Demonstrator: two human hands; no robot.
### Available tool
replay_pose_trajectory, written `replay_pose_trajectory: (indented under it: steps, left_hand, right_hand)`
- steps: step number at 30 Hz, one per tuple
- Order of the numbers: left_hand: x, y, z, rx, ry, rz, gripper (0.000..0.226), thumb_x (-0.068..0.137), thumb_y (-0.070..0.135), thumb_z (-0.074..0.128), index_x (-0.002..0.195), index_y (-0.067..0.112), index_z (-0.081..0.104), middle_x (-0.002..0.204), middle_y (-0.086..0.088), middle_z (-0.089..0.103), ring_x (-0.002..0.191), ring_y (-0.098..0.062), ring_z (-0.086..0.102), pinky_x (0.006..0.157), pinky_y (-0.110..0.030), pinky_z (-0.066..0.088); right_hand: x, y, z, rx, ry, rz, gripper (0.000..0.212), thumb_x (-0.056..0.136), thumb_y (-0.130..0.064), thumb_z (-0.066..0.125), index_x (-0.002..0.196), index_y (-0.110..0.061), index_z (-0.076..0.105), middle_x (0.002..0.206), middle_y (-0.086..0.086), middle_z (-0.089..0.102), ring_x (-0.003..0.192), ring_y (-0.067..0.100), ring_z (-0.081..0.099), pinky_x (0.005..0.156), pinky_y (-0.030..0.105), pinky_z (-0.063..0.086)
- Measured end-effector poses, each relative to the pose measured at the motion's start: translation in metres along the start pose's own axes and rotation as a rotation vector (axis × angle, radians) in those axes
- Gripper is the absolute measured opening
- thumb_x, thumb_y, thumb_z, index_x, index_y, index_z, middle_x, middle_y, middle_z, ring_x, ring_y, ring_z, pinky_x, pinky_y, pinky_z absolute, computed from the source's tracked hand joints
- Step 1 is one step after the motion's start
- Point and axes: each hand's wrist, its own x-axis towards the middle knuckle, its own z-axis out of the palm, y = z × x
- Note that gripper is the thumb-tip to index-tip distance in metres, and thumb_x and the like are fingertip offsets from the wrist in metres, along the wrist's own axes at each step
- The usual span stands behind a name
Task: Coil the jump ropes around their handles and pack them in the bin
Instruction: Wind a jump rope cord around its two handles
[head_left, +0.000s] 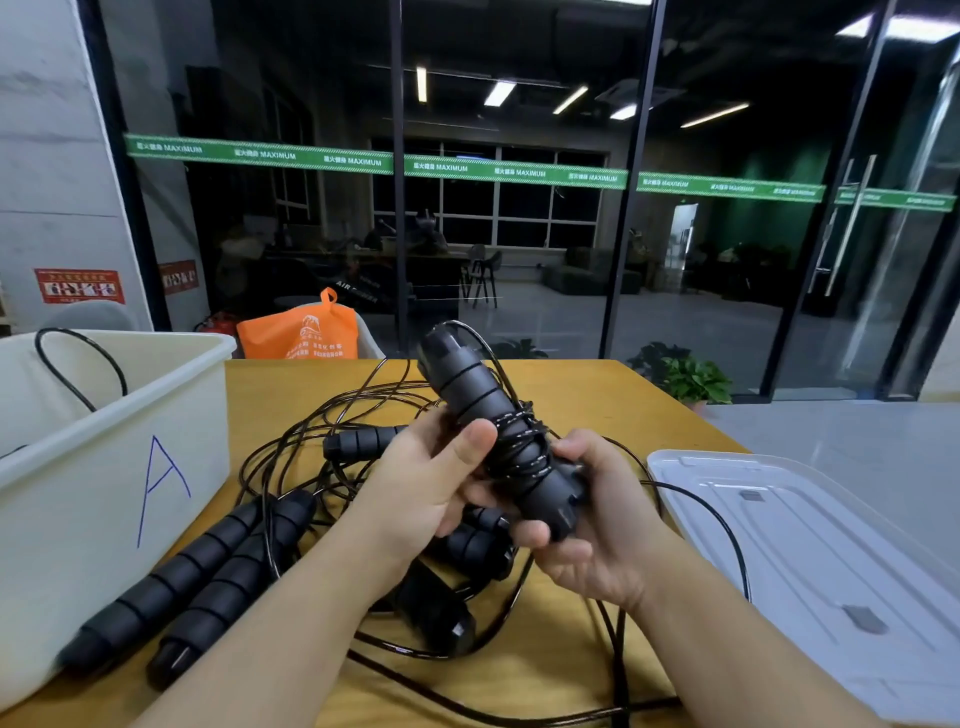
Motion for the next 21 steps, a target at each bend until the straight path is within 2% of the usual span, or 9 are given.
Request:
replay_pose_trajectory:
  steps: [2,3,4,6,8,12,16,19,21]
  left_hand:
    - [0.004,-0.001,-0.002,0.07,0.135,0.018,0.066,0.06,0.061,0.076,0.105,0.017,0.057,0.061,0.007,0.06,0.046,-0.024,0.05,0.043,-0.03,0.047]
    - [0.005,-0.001,-0.003,0.114,0.185,0.033,0.067,0.058,0.062,0.076,0.107,0.021,0.055,0.073,0.006,0.065,0.062,-0.03,0.06,0.059,-0.04,0.055]
    - [0.006,-0.003,-0.004,0.146,0.226,0.047,0.069,0.056,0.064,0.077,0.109,0.026,0.054,0.088,0.007,0.068,0.083,-0.025,0.066,0.076,-0.043,0.055]
    - [0.006,-0.005,-0.004,0.174,0.318,0.063,0.071,0.055,0.064,0.074,0.112,0.03,0.05,0.102,0.009,0.066,0.1,-0.009,0.063,0.087,-0.03,0.049]
    - [0.005,-0.003,-0.002,0.225,0.378,0.062,0.078,0.051,0.063,0.067,0.115,0.024,0.05,0.099,0.01,0.067,0.097,-0.005,0.063,0.081,-0.023,0.047]
    - [0.003,-0.003,-0.002,0.281,0.407,0.108,0.084,0.048,0.068,0.066,0.116,0.018,0.055,0.097,0.008,0.07,0.09,-0.002,0.066,0.077,-0.024,0.051]
    - [-0.001,-0.003,0.003,0.381,0.48,0.102,0.072,0.051,0.069,0.064,0.106,0.024,0.057,0.088,0.01,0.067,0.081,0.0,0.063,0.062,-0.018,0.044]
    - [-0.002,-0.002,0.002,0.425,0.507,0.123,0.068,0.052,0.07,0.062,0.102,0.025,0.058,0.084,0.01,0.067,0.076,0.001,0.063,0.062,-0.02,0.049]
    - [-0.002,-0.002,0.001,0.452,0.492,0.159,0.061,0.053,0.069,0.062,0.098,0.028,0.057,0.081,0.011,0.067,0.074,0.006,0.062,0.06,-0.011,0.046]
  right_hand:
    - [0.001,0.0,0.01,-0.354,0.357,-0.211,0.038,0.081,-0.021,0.055,0.117,-0.011,0.06,0.095,0.02,0.067,0.051,0.022,0.059,0.035,0.023,0.04]
    - [0.001,-0.001,0.011,-0.498,0.439,-0.304,0.035,0.086,-0.021,0.05,0.121,-0.021,0.057,0.103,0.017,0.066,0.058,0.022,0.061,0.04,0.025,0.042]
    - [0.004,-0.002,0.011,-0.612,0.461,-0.375,0.037,0.086,-0.024,0.05,0.122,-0.03,0.057,0.112,0.015,0.065,0.068,0.023,0.065,0.046,0.027,0.044]
    - [0.007,-0.002,0.008,-0.724,0.484,-0.441,0.042,0.077,-0.03,0.053,0.117,-0.039,0.06,0.123,0.011,0.061,0.092,0.026,0.068,0.059,0.032,0.052]
    - [0.008,0.002,0.006,-0.856,0.484,-0.454,0.034,0.079,-0.027,0.058,0.108,-0.044,0.063,0.127,0.006,0.06,0.106,0.024,0.065,0.07,0.035,0.056]
    - [0.002,0.015,0.006,-1.199,0.421,-0.543,0.065,0.08,-0.031,0.068,0.132,-0.056,0.039,0.111,-0.011,0.064,0.096,0.004,0.066,0.083,0.025,0.055]
    - [0.003,0.021,0.011,-1.446,0.487,-0.543,0.085,0.081,-0.035,0.074,0.138,-0.062,0.017,0.118,-0.025,0.057,0.105,-0.002,0.06,0.091,0.025,0.052]
    - [0.005,0.023,0.011,-1.462,0.524,-0.558,0.077,0.084,-0.04,0.07,0.14,-0.051,0.019,0.118,-0.024,0.055,0.104,-0.001,0.06,0.09,0.027,0.053]
    - [0.004,0.023,0.009,-1.476,0.521,-0.603,0.062,0.089,-0.037,0.065,0.133,-0.052,0.024,0.108,-0.024,0.059,0.097,-0.003,0.061,0.084,0.023,0.053]
